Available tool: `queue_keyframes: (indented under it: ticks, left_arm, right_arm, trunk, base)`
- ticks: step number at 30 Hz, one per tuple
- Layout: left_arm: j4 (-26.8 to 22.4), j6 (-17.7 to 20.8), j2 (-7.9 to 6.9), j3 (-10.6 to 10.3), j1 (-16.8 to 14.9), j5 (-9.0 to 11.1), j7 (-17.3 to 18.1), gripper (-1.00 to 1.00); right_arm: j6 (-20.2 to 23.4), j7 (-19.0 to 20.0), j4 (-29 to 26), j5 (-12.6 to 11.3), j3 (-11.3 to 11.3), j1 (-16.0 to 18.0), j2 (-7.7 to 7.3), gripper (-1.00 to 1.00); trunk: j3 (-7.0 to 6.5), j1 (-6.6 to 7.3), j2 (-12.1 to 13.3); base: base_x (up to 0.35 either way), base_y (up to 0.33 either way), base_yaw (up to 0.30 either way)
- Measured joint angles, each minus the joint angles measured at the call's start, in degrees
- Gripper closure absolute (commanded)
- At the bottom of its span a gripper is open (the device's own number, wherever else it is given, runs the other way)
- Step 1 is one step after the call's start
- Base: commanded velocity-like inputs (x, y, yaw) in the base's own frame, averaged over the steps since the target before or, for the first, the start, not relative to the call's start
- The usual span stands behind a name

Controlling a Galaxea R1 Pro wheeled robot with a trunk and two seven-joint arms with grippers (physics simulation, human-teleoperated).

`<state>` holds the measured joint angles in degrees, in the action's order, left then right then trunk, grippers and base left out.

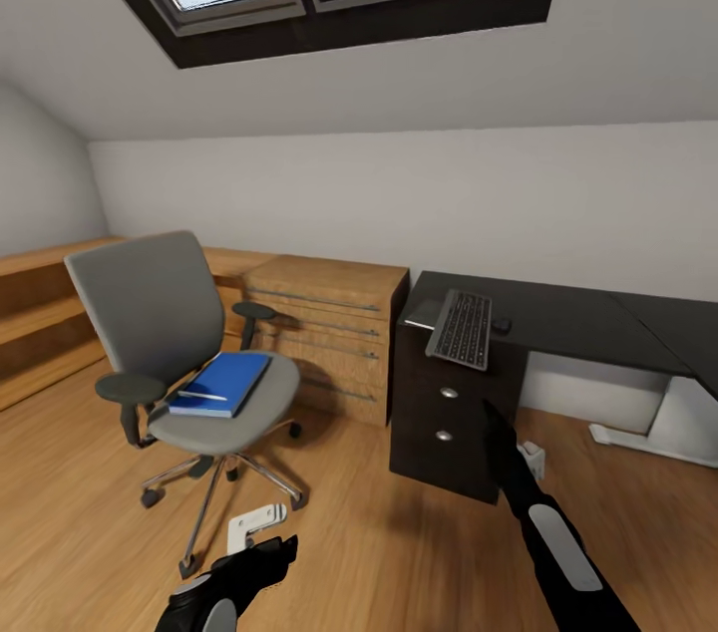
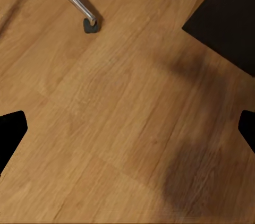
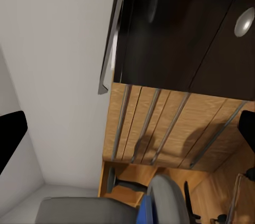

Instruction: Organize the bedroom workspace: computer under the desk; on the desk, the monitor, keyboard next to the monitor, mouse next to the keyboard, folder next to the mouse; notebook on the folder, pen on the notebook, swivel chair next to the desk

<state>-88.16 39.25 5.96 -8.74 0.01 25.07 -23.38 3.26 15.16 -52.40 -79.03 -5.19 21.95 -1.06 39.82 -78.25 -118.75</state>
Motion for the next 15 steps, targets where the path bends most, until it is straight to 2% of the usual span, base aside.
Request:
queue_keyframes:
  ticks: [8,15]
  left_arm:
    - [0.00,0.04,-0.16,-0.02,0.00,0.07,0.17,-1.00]
    - [0.00,0.04,-0.16,-0.15,0.00,0.08,0.18,-1.00]
  right_arm:
    - [0.00,0.00,0.07,0.16,0.30,0.00,0.07,-1.00]
    - [0.00,0.00,0.09,0.18,0.35,0.00,0.09,-1.00]
  trunk:
    - [0.00,0.00,0.00]
    - [0.00,0.00,0.00]
  base:
    - [0.314,0.003,0.000]
    - [0.317,0.070,0.000]
